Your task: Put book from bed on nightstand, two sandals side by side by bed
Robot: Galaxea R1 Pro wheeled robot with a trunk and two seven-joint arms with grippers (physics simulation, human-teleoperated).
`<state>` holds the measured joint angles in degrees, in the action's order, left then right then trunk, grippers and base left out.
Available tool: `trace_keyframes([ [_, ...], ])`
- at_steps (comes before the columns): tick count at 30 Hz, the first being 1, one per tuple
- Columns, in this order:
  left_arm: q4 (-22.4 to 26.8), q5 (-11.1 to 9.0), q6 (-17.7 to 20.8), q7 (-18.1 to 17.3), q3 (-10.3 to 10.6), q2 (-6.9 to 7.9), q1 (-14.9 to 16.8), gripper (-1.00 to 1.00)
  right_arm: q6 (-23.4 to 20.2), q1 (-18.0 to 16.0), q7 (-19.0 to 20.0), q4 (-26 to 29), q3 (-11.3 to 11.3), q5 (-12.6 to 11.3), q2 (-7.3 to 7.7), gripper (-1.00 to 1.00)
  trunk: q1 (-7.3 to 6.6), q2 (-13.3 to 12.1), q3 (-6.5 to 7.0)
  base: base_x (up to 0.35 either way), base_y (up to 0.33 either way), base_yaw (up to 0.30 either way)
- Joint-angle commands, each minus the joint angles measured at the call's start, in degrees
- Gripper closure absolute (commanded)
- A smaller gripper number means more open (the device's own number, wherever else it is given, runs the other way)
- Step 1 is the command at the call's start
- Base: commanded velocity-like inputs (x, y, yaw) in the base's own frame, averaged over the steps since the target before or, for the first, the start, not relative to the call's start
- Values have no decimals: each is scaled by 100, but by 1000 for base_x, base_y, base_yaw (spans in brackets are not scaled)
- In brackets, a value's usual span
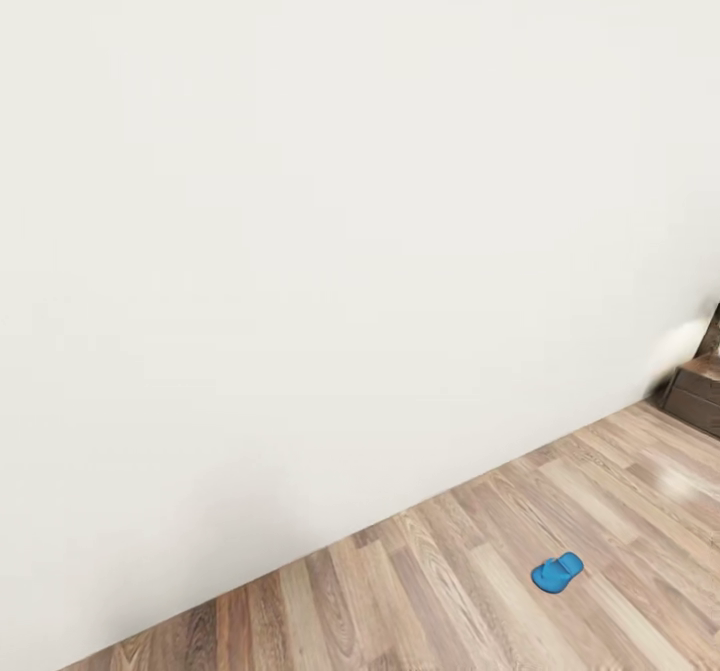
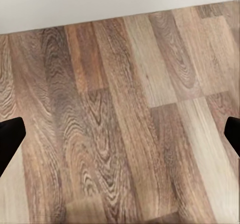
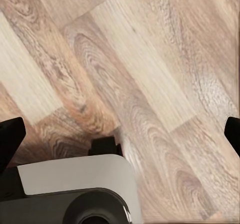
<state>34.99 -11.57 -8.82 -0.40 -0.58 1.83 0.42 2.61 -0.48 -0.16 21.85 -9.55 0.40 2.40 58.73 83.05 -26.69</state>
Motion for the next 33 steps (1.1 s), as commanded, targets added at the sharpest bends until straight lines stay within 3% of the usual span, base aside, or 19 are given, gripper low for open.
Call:
trace_keyframes([
  [1,-1,-41,-15,-4,5,1,1,-100,20,-5,-2,-6,-17,4,-3,-100,0,3,-7,0,0,-268],
  [17,-1,-43,-15,-4,2,1,1,-100,20,-5,2,-7,-15,-23,-2,-100,0,3,-50,15,7,-270],
  [33,-1,-47,-15,-4,-3,1,1,-100,20,-5,-2,-6,-13,-1,-21,-100,0,3,-51,240,122,-298],
])
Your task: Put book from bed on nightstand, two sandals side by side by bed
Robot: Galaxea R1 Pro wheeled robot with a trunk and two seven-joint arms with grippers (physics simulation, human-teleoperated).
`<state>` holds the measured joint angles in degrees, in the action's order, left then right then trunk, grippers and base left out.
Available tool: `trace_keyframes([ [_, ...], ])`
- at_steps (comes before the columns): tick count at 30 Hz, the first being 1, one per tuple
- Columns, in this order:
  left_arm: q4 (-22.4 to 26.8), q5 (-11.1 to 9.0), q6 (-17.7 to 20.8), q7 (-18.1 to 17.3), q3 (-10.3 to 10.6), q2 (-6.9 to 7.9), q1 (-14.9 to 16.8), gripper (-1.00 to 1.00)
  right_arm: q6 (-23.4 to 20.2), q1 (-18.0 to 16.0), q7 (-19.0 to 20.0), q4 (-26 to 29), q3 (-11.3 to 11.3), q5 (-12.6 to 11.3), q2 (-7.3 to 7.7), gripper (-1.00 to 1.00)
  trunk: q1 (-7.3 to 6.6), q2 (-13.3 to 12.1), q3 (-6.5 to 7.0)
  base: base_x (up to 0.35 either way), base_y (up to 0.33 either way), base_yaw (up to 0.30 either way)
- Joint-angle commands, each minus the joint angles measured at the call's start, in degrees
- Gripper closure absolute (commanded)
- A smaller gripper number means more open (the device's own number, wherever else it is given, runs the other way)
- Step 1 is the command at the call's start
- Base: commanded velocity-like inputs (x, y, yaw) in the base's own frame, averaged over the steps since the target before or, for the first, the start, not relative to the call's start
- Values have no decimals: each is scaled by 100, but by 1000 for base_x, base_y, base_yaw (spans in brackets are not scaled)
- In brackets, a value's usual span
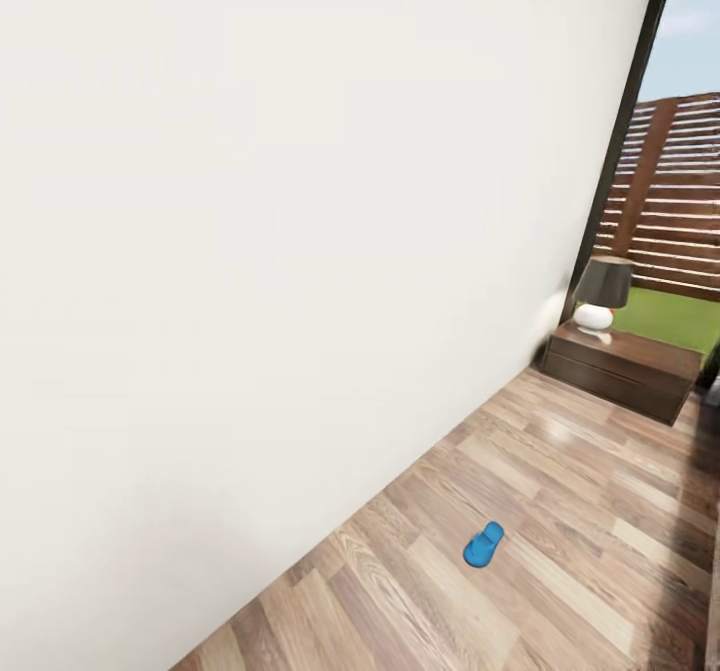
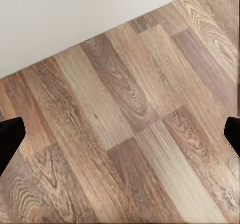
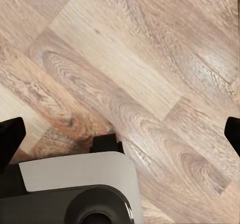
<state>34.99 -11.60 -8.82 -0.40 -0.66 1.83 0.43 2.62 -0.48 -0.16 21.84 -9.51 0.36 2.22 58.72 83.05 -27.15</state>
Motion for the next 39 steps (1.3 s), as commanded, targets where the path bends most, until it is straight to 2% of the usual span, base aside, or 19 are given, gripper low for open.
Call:
trace_keyframes([
  [1,-1,-44,-15,-4,6,1,1,-100,20,-5,-2,-5,-16,3,-3,-100,1,3,-6,86,44,-298],
  [15,-1,-44,-15,-4,8,1,1,-100,20,-5,-2,-6,-16,1,-8,-100,1,3,-6,13,7,-277],
  [20,-1,-44,-15,-4,11,1,1,-100,20,-6,-2,-8,-15,0,-11,-100,1,3,-6,106,58,-64],
  [39,-1,-44,-15,-4,12,1,1,-100,20,-5,-2,-9,-18,0,-3,-100,1,3,-6,265,130,-2],
])
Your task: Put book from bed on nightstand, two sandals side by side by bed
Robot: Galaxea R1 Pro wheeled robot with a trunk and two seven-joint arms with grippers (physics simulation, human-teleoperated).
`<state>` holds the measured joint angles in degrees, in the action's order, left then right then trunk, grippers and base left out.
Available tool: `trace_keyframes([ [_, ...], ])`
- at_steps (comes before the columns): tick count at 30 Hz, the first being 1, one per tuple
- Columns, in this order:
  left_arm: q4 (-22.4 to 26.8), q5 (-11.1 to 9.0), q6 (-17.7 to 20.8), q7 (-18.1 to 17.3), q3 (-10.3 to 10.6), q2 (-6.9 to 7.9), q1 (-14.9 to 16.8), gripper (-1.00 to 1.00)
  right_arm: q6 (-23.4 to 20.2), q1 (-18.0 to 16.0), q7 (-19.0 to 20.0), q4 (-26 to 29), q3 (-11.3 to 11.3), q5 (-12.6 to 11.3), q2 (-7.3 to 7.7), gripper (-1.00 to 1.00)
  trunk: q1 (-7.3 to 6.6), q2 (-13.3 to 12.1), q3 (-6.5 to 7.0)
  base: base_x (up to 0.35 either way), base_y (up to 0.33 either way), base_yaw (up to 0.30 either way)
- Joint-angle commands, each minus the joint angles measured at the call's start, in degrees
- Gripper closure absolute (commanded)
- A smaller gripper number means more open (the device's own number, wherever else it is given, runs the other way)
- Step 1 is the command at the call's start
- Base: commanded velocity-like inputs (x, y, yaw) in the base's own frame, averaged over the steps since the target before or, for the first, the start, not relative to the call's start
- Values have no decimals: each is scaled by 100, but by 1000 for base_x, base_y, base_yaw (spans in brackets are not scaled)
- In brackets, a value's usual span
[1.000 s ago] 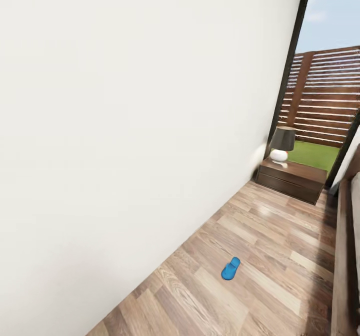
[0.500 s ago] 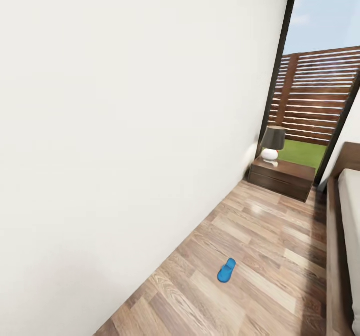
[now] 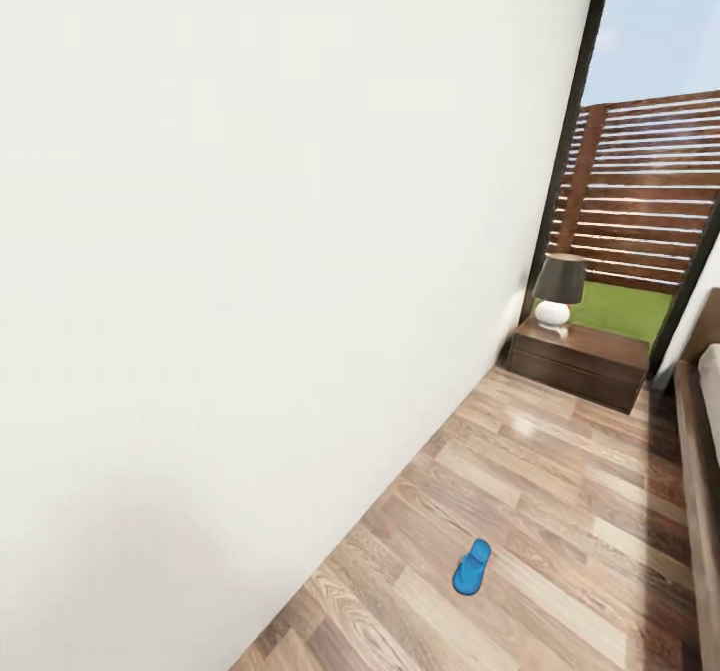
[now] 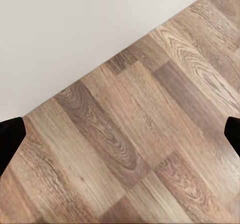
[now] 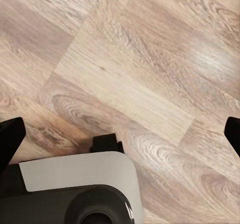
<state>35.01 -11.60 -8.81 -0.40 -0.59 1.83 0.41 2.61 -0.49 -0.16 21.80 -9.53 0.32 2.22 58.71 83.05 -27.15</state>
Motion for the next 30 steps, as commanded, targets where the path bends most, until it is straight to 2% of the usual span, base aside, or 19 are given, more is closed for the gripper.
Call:
trace_keyframes([
  [1,-3,-44,-15,-4,4,1,3,-100,20,-4,-2,-4,-16,3,-2,-100,2,3,-6,169,20,0],
  [8,-3,-44,-15,-4,6,1,3,-100,20,-4,-2,-3,-21,-42,7,-100,2,3,-6,50,6,-80],
  [30,-3,-44,-15,-4,6,1,3,-100,20,-4,-2,-2,-18,-50,9,-100,2,3,-6,1,0,-259],
])
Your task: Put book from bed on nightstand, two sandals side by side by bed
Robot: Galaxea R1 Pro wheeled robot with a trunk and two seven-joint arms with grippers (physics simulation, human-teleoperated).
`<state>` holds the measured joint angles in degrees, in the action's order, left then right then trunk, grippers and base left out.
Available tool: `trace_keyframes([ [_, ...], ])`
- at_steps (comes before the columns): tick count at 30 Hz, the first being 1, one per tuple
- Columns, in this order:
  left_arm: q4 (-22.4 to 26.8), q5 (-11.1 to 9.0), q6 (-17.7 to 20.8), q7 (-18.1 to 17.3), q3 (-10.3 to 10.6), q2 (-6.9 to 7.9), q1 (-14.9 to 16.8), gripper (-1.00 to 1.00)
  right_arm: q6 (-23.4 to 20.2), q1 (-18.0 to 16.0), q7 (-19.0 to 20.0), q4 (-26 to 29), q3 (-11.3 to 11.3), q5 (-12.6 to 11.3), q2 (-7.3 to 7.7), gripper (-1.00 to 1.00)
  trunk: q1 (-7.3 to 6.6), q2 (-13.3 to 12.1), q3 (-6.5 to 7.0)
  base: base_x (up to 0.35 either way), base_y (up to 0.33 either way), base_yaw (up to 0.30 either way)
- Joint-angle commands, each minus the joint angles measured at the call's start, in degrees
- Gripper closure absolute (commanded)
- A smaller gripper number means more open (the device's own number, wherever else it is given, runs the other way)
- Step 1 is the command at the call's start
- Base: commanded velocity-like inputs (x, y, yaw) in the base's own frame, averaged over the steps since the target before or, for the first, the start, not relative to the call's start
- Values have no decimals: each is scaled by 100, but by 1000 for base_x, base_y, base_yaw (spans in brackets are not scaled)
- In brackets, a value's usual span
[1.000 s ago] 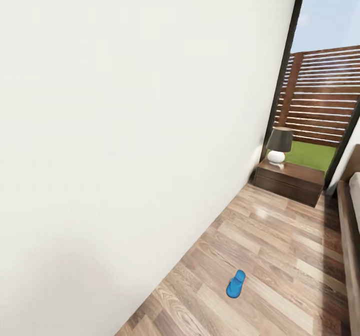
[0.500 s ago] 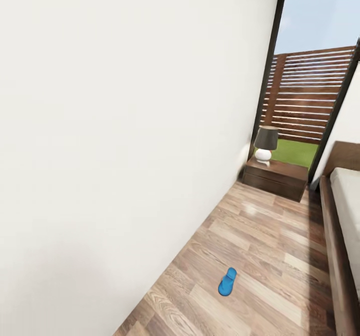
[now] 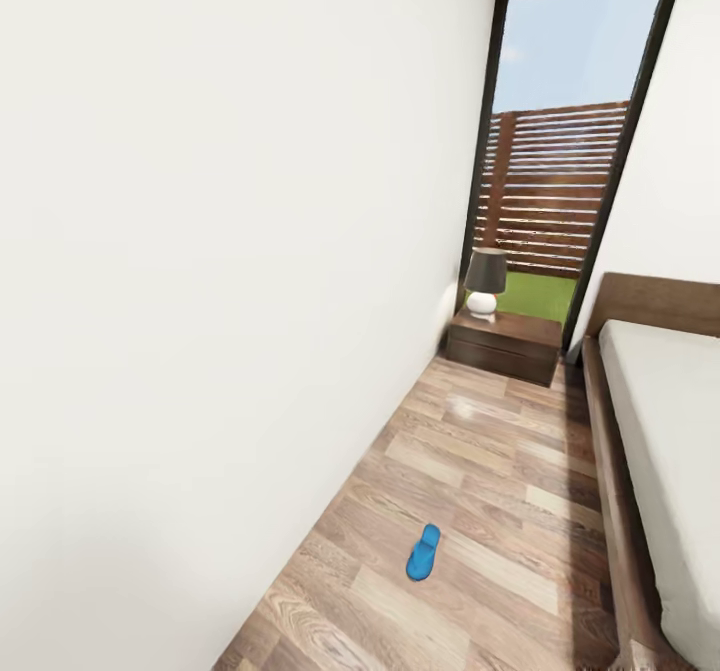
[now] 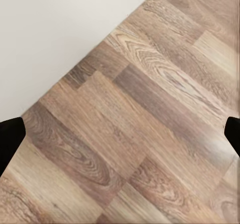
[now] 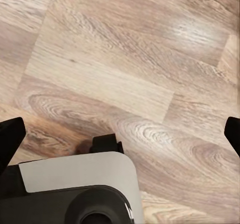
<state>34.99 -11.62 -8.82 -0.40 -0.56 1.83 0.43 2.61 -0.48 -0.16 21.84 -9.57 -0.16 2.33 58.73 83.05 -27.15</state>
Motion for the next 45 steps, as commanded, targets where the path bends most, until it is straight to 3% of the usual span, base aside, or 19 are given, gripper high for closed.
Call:
trace_keyframes([
  [1,-1,-42,-15,-4,4,1,1,-100,20,-5,-2,-7,-14,-2,-1,-100,0,3,-6,22,0,-265],
  [11,-1,-36,-14,-4,4,1,1,-100,20,-5,-2,-10,-10,39,-12,-100,0,3,-6,217,0,-199],
  [19,-1,-38,-15,-4,4,1,1,-100,20,-5,-2,-10,-11,42,-13,-100,0,3,-6,85,0,-23],
  [31,-1,-41,-15,-4,4,1,1,-100,20,-5,-2,-9,-10,42,-13,-100,0,3,-6,288,0,-1],
  [45,-1,-42,-15,-4,4,1,1,-100,20,-5,-2,-7,-16,-2,-6,-100,0,3,-6,21,0,-161],
])
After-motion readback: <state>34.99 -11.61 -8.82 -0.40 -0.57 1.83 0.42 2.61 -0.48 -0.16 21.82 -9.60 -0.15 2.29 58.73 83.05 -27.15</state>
